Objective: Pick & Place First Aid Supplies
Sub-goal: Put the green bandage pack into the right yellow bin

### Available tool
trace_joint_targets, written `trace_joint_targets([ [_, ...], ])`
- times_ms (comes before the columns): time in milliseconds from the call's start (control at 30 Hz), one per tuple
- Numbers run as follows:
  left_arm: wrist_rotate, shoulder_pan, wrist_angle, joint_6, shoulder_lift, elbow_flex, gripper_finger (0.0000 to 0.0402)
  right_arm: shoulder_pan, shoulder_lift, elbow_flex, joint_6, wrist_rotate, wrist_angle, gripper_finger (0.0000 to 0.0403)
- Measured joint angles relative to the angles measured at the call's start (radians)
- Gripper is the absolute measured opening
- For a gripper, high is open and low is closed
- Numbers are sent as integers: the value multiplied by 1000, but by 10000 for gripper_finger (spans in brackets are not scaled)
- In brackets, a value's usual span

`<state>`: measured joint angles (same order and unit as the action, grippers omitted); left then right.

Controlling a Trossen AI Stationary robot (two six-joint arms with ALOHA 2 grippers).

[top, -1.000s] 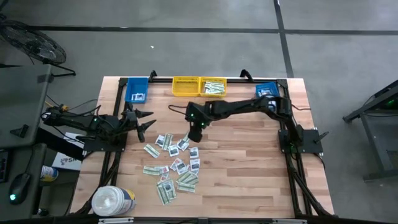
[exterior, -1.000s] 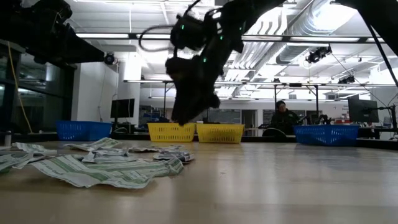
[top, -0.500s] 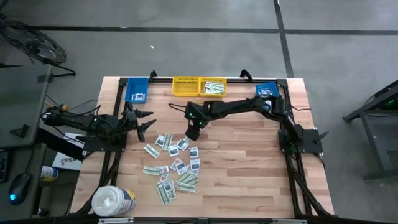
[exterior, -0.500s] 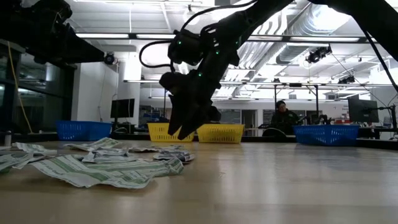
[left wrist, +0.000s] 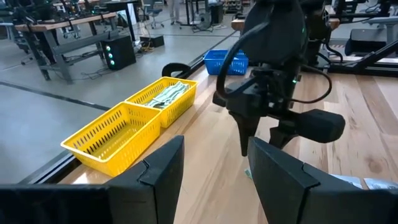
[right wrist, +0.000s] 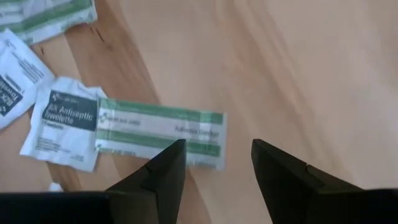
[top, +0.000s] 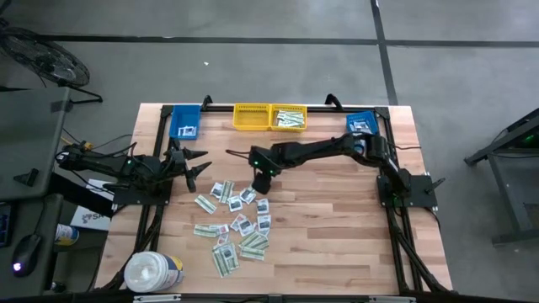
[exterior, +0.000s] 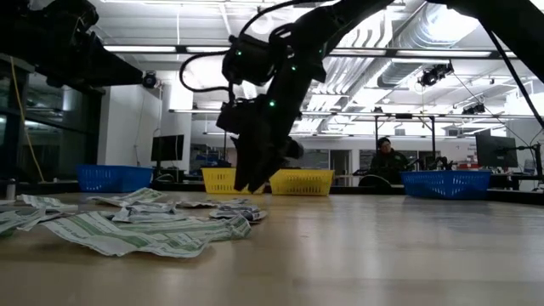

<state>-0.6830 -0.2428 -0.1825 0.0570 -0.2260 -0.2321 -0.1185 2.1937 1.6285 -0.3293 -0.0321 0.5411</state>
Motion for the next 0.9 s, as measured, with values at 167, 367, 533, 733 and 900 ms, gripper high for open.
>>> trace_joint_targets([
  [167,0,0,0,0,0,0,177,7,11,21,20,-41,4,177],
  [367,0,0,0,0,0,0,177,15,73,57,19,-44,11,177],
  [533,1,0,-4,0,0,0,177,15,109,87,16,-47,42,175],
  [733,1,0,-7,0,0,0,177,11,111,71,16,-33,85,141],
  [900,0,0,-7,0,0,0,177,9,113,70,21,-19,91,93],
])
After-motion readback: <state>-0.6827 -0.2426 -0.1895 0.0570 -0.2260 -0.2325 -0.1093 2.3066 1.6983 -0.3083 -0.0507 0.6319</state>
